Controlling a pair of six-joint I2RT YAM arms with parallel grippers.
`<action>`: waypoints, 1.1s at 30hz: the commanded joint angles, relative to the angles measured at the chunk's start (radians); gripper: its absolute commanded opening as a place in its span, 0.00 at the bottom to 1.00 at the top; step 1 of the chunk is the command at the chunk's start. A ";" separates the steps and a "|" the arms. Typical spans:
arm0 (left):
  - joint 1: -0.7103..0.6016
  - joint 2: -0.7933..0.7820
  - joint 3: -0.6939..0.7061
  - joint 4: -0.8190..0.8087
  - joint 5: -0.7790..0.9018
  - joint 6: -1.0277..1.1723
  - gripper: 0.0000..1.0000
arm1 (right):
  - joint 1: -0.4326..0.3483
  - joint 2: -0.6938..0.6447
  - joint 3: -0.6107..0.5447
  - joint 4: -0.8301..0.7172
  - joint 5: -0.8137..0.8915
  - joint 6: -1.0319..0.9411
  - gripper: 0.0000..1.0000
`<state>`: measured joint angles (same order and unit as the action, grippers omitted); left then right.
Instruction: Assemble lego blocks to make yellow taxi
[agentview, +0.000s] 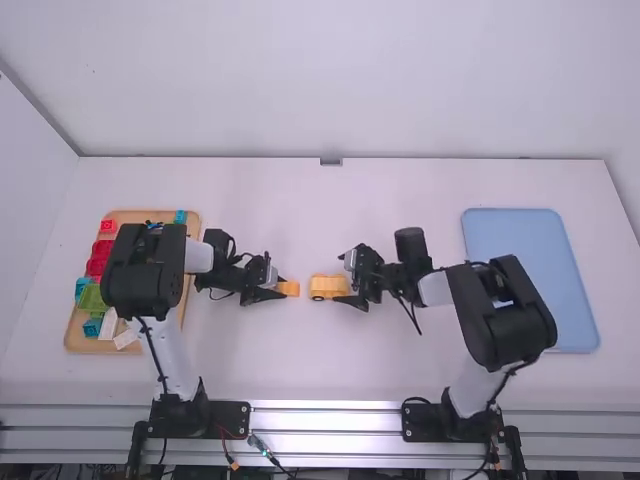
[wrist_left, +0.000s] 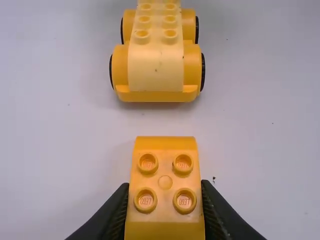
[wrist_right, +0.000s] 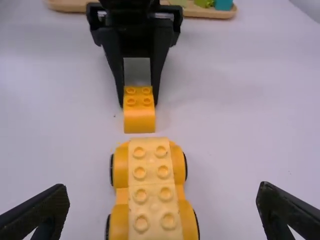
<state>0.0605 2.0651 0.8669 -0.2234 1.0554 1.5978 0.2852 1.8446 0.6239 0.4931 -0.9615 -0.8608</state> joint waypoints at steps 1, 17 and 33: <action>-0.008 -0.020 0.011 -0.004 0.026 0.008 0.20 | -0.004 0.068 -0.016 0.059 0.002 0.066 0.99; -0.008 -0.034 0.137 -0.198 0.026 0.007 0.28 | 0.036 0.266 0.085 0.154 -0.029 0.094 1.00; -0.060 -0.078 0.222 -0.294 0.028 -0.038 0.30 | 0.082 0.278 0.088 0.129 0.054 0.071 0.72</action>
<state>0.0147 2.0438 1.0824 -0.5102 1.0546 1.5677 0.3702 2.1094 0.7048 0.6254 -0.9085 -0.7860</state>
